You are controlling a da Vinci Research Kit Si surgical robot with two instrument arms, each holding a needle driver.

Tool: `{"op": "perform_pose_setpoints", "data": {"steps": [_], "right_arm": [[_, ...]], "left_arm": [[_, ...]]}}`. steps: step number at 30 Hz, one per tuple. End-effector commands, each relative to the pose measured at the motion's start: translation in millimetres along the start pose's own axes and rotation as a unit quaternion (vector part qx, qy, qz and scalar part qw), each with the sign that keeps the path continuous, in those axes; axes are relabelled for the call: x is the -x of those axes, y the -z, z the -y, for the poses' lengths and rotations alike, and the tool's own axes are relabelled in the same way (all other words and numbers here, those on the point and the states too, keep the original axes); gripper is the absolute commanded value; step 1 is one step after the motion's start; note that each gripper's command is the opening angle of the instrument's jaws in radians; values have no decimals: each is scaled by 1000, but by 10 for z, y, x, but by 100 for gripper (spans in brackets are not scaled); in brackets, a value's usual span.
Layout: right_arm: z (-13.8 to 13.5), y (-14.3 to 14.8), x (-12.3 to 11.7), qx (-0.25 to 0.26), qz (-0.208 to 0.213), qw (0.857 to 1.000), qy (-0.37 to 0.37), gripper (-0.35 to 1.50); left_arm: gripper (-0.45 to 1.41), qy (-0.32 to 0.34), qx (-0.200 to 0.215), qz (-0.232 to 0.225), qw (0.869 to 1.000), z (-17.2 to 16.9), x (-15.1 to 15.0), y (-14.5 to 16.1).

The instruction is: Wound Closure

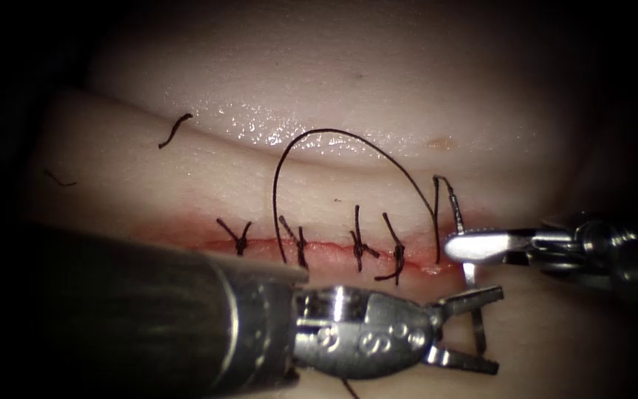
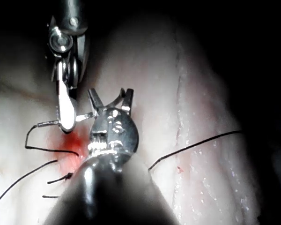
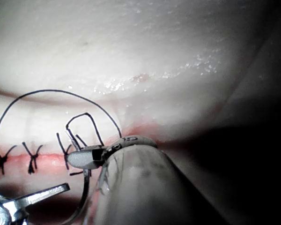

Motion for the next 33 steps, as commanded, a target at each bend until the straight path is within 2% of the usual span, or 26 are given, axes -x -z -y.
{"op": "perform_pose_setpoints", "data": {"steps": [1,2,5,8,9,10,13,14,15,20,22,26,30,33], "right_arm": [[-8,-7,4,-9,-11,999,35,-35],[-9,-7,3,-12,-19,998,55,-35],[-14,-8,-3,-16,-40,993,107,-35],[-20,-9,-9,-19,-63,988,141,-35],[-22,-10,-11,-21,-68,986,149,-35],[-23,-10,-12,-20,-71,983,167,-35],[-25,-13,-14,-36,-75,969,234,-35],[-25,-13,-14,-41,-76,962,258,-35],[-26,-13,-14,-50,-77,954,286,-35],[-27,-11,-15,-80,-83,934,338,-35],[-27,-11,-15,-93,-87,921,368,-35],[-27,-10,-16,-112,-89,909,391,-35],[-27,-8,-17,-128,-91,899,409,-35],[-30,-6,-24,-117,-94,900,409,-35]], "left_arm": [[111,10,2,-4,1000,-3,2,-6],[116,16,1,-5,1000,-3,2,-5],[114,22,1,-4,1000,-3,3,-3],[99,21,5,1,1000,-1,8,-1],[89,20,9,7,1000,-1,10,0],[66,18,18,14,1000,0,13,1],[-23,29,49,22,998,9,24,1],[-43,37,60,24,997,13,28,0],[-45,47,68,28,996,17,32,-1],[-45,76,91,67,991,35,57,-3],[-45,85,98,82,988,41,65,-3],[-45,98,104,114,983,55,80,-11],[-45,98,104,125,982,62,87,-19],[-45,97,117,123,981,52,87,-20]]}}
